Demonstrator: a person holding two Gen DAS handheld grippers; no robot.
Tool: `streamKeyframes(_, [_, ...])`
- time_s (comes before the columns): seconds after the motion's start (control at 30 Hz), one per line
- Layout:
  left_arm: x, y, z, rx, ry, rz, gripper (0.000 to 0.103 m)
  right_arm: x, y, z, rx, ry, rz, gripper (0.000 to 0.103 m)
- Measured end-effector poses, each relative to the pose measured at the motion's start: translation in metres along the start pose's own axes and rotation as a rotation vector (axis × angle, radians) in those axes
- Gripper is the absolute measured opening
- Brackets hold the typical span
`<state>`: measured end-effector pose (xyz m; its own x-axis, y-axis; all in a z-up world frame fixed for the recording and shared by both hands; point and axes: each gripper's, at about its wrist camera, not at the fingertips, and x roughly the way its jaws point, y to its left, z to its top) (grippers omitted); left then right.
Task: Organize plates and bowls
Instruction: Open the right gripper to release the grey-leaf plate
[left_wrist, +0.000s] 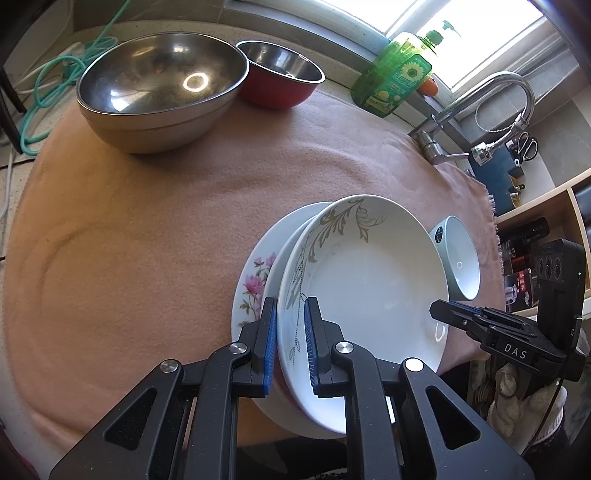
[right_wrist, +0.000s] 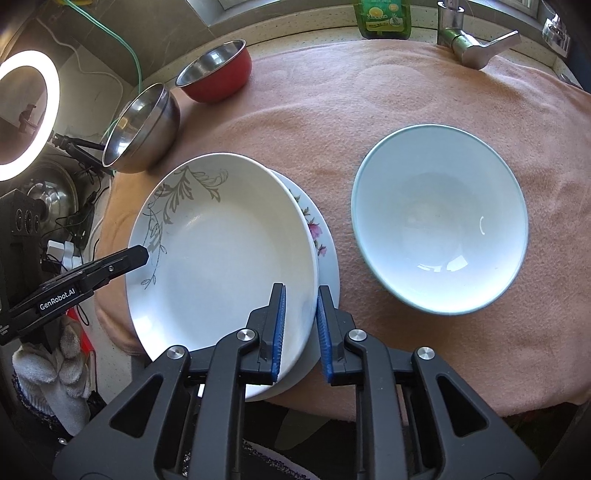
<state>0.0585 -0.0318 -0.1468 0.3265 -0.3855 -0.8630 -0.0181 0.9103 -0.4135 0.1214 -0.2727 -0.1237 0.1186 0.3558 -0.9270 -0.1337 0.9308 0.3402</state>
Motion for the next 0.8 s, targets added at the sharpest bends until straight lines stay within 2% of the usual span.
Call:
streamKeyframes(0.27, [-0.003, -0.002, 0.0, 0.021, -0.012, 0.027, 0.013, -0.001, 0.004, -0.001, -0.014, -0.002, -0.008, 0.018])
streamKeyframes(0.73, [-0.005, 0.001, -0.002, 0.011, -0.015, 0.016, 0.014, -0.009, 0.004, -0.003, -0.009, -0.027, -0.011, 0.02])
streamKeyframes(0.77, [-0.006, 0.001, -0.002, 0.01, -0.016, 0.014, 0.014, -0.009, 0.004, -0.003, -0.009, -0.031, -0.013, 0.025])
streamKeyframes(0.8, [-0.006, 0.001, -0.002, 0.01, -0.018, 0.013, 0.014, -0.011, 0.004, -0.003, -0.009, -0.037, -0.018, 0.038])
